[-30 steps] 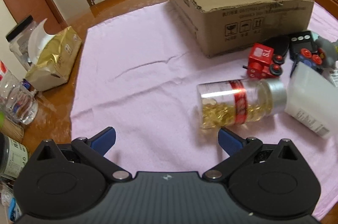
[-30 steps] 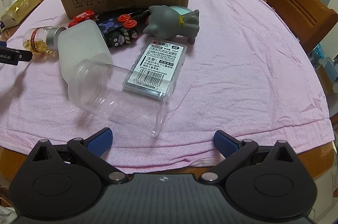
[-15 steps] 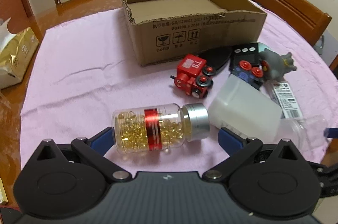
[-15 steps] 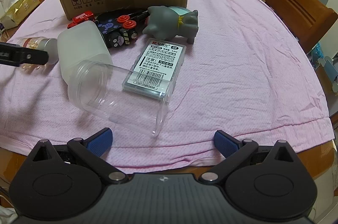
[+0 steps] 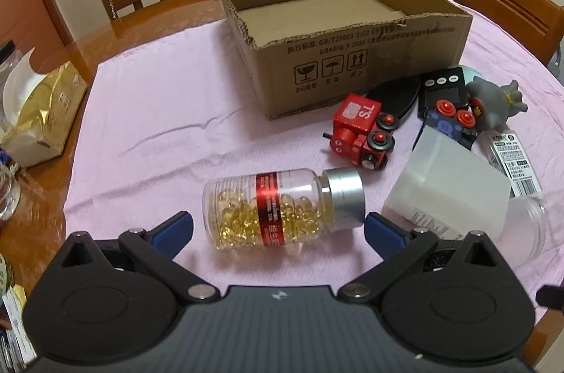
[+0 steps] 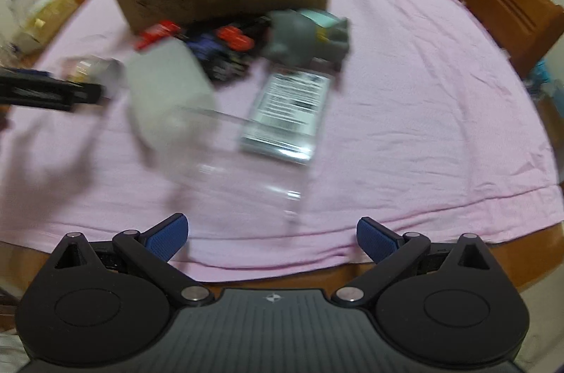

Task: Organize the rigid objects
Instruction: 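Grasp the gold-capsule bottle with the left tool while the right tool grasps the clear jar, then carry the capsule bottle and clear jar together into the cardboard box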

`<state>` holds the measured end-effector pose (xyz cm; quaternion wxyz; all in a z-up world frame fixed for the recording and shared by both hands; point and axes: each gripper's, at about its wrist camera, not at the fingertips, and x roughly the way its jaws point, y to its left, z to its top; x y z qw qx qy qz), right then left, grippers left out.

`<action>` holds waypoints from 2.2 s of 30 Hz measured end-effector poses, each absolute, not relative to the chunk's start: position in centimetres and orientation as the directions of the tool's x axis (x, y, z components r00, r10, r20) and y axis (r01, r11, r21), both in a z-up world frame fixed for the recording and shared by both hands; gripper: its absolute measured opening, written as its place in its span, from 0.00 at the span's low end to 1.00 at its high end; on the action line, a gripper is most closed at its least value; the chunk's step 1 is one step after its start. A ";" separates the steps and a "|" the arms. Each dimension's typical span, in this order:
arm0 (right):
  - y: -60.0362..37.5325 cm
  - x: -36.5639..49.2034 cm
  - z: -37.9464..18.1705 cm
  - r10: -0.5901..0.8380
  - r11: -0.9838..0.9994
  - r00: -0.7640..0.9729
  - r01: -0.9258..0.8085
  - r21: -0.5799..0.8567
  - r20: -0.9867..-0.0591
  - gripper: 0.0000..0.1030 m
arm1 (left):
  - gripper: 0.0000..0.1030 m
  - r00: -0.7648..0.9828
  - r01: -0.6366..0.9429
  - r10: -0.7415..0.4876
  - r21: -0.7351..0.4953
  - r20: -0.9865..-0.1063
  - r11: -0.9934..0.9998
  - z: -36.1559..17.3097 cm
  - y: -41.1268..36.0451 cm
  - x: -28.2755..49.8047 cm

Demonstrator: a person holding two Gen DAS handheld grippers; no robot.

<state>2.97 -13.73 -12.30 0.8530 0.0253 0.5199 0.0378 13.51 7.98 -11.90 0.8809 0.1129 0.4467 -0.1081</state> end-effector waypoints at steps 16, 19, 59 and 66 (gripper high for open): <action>-9.7 6.4 -11.4 0.017 0.999 0.487 0.031 0.037 -0.873 0.97 | 0.98 0.554 0.305 -0.125 0.061 -0.823 0.951 -11.9 7.8 14.4; -9.9 6.5 -11.2 -0.010 0.999 0.483 0.041 0.012 -0.876 0.92 | 0.94 0.549 0.302 -0.127 0.054 -0.826 0.952 -11.9 8.0 14.3; -12.0 8.9 -6.8 0.081 0.975 0.447 -0.223 -0.023 -0.891 0.91 | 0.90 0.450 0.361 -0.147 0.029 -0.881 0.932 -9.1 8.1 15.1; -14.4 11.6 -5.8 0.196 0.919 0.443 -0.395 0.006 -0.875 0.91 | 0.90 0.475 0.296 -0.113 0.037 -0.873 0.954 -4.4 6.5 15.1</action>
